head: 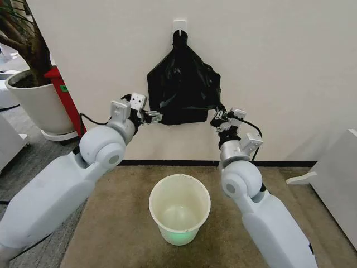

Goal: Place the garbage bag over the trash bin.

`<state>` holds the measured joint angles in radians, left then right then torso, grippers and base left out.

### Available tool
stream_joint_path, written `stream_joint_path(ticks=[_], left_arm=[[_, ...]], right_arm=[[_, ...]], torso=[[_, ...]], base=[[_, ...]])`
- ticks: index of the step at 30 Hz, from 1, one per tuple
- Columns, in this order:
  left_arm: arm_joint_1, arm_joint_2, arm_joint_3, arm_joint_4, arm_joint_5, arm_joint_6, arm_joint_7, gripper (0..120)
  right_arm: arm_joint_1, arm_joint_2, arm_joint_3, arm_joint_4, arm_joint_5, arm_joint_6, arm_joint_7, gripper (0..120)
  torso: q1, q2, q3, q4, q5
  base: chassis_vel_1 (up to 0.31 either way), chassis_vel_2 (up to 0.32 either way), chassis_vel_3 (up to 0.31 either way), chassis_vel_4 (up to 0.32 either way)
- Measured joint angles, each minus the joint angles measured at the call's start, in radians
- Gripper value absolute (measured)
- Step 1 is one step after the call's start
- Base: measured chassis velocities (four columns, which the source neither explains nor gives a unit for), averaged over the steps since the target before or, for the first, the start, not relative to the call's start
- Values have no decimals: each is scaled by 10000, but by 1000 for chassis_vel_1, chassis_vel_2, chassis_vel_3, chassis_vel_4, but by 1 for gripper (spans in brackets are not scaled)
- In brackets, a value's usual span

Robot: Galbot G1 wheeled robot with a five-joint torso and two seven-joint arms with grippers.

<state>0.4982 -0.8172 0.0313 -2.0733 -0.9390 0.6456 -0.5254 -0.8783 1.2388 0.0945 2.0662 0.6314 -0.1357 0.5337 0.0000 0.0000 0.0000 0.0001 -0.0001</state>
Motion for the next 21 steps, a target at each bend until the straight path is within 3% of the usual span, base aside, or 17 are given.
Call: stream_joint_path(ticks=[9,16,21], left_arm=[[138,29,-151,-80,-24,-93,7,95],[234,50,-241,-80,-21,-177,24,94],[247,66,-257,-78,-18,-195,24,94]], right_arm=[[-655,-390,17,98,-2018,211,-1128,38],[-1118,-890,282,479,-4334,350,-1974,69],[-1147,-1083,372,718,-4939,171,-2067,76]], torso=[[0,0,0,-3,3],[0,0,0,-2,3],[0,0,0,-3,1]], base=[[0,0,0,0],[0,0,0,0],[0,0,0,0]])
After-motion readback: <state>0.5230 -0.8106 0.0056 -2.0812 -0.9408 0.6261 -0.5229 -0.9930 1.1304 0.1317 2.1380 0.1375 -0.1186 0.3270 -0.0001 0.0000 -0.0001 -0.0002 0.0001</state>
